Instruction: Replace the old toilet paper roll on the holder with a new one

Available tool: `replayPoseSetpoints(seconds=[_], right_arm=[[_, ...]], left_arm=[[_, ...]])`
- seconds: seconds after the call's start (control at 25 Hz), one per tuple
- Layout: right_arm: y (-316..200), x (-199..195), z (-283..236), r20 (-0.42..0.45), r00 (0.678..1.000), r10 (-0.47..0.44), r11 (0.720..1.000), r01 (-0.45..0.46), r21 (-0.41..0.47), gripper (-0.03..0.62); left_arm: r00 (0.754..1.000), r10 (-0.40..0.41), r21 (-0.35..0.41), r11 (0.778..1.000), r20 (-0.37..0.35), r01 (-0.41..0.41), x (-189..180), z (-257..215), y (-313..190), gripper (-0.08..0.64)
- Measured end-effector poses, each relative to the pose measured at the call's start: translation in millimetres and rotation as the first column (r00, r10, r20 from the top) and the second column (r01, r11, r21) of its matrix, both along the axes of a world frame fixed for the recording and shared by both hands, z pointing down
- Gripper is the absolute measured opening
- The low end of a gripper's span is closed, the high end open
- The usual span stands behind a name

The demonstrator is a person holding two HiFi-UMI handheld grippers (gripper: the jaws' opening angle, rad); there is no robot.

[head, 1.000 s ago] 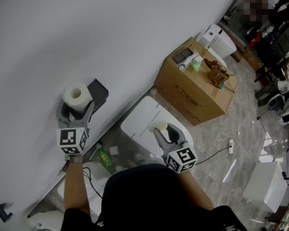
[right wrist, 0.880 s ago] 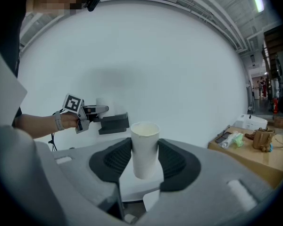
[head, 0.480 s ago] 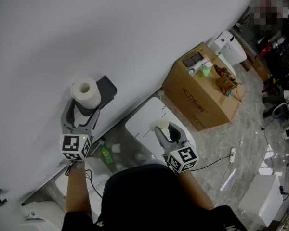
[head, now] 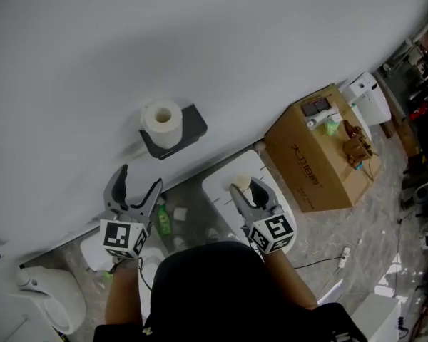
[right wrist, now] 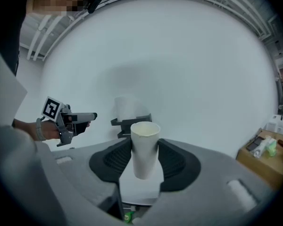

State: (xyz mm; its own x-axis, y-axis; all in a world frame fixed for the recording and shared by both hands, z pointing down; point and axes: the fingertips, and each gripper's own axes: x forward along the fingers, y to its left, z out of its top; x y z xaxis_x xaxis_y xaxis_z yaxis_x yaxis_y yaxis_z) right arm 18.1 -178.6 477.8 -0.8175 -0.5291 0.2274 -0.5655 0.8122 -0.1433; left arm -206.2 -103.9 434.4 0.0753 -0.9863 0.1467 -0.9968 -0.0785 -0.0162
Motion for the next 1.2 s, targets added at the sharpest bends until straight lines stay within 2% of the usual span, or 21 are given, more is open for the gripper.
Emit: replayPoseSetpoints(seconds=[0.04, 0.2, 0.48, 0.76, 0.88, 1.04, 1.2], right_arm=[[1, -7, 0, 0.002, 1.000, -0.019, 1.000, 0.019, 0.000, 0.172], [10, -35, -1, 0.010, 0.994, -0.105, 0.995, 0.105, 0.001, 0.172], [30, -87, 1, 0.017, 0.968, -0.250, 0.968, 0.250, 0.006, 0.172], [53, -130, 4, 0.020, 0.931, -0.364, 0.931, 0.364, 0.010, 0.172], [62, -142, 5, 0.018, 0.915, -0.402, 0.916, 0.402, 0.013, 0.172], [71, -154, 5, 0.013, 0.897, -0.441, 0.897, 0.441, 0.025, 0.172], [75, -160, 3, 0.001, 0.884, -0.468, 0.883, 0.468, 0.047, 0.172]], left_arm=[[1.000, -0.024, 0.002, 1.000, 0.001, 0.024, -2, 1, 9, 0.363], [0.991, -0.133, 0.012, 0.991, -0.011, 0.134, -16, 5, 45, 0.182], [0.970, -0.244, -0.004, 0.970, -0.001, 0.244, -29, 17, 92, 0.022], [0.940, -0.341, -0.027, 0.939, 0.021, 0.342, -41, 35, 134, 0.014], [0.934, -0.357, -0.026, 0.934, 0.023, 0.357, -42, 35, 144, 0.013], [0.915, -0.402, -0.051, 0.915, -0.018, 0.401, -47, 38, 155, 0.012], [0.908, -0.419, -0.044, 0.907, -0.016, 0.418, -52, 44, 162, 0.012]])
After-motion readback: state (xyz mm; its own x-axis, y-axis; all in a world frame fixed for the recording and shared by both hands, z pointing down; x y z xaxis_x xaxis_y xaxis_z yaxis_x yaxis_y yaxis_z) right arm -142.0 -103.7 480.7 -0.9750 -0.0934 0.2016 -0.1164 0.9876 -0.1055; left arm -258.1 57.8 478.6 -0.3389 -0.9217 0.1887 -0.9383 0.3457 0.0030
